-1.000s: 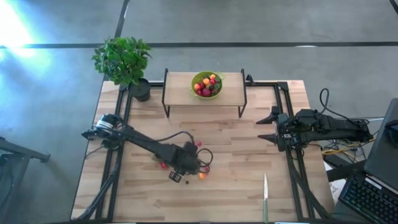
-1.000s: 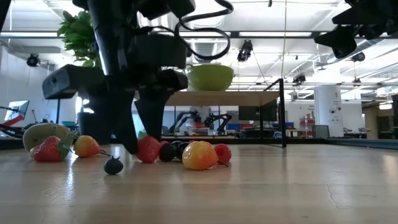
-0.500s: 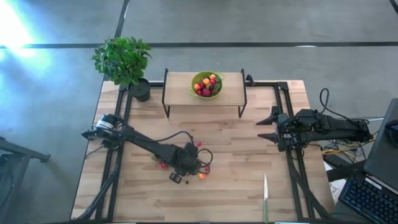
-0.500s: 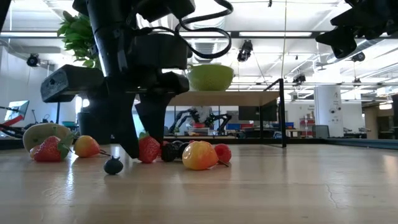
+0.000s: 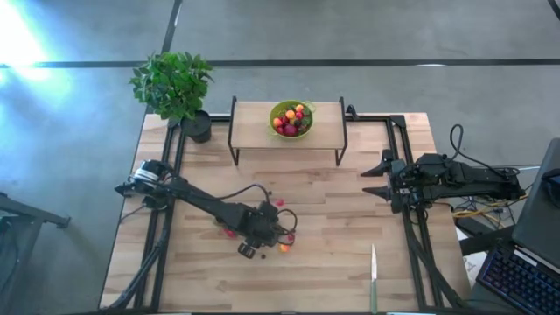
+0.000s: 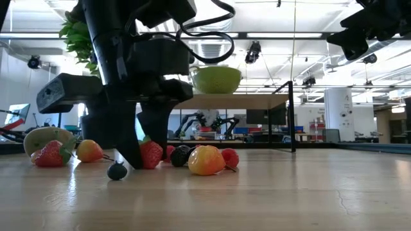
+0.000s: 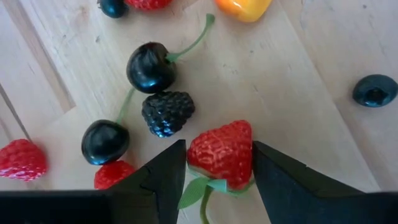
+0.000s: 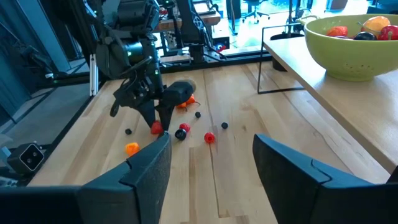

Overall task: Pick & Place Fruit
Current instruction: Put the red strawberry into the green strainer bowl on the shelf

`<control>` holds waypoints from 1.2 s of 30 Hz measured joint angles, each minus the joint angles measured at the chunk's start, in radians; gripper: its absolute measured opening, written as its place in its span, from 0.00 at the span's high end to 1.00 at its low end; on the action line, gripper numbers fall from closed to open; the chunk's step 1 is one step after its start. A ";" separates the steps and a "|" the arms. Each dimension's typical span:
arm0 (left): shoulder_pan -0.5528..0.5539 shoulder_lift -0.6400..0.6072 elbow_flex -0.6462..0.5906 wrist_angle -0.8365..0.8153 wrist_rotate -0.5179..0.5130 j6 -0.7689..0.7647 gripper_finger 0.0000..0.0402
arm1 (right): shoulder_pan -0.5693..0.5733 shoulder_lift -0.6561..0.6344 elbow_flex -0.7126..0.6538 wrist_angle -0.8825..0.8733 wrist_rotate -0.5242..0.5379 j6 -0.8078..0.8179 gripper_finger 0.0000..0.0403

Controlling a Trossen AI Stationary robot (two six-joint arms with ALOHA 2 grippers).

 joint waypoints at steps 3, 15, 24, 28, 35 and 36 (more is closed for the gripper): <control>-0.001 0.000 -0.001 0.007 0.002 0.000 0.57 | 0.000 0.000 0.000 0.000 0.000 0.000 0.44; 0.000 0.001 0.002 0.014 0.026 0.001 0.60 | 0.000 0.000 0.000 0.000 0.000 0.000 0.34; 0.000 -0.002 0.002 0.015 0.026 0.001 0.63 | 0.000 0.000 0.000 0.000 0.000 0.000 0.27; 0.000 -0.003 0.036 -0.037 0.023 -0.007 0.62 | 0.000 0.000 0.000 0.000 0.000 0.000 0.23; 0.013 -0.039 0.166 -0.099 -0.031 0.023 0.63 | 0.000 0.000 0.000 0.000 0.000 0.000 0.18; 0.018 -0.043 0.184 -0.106 -0.035 0.042 0.63 | 0.000 0.000 0.000 -0.001 0.000 0.000 0.18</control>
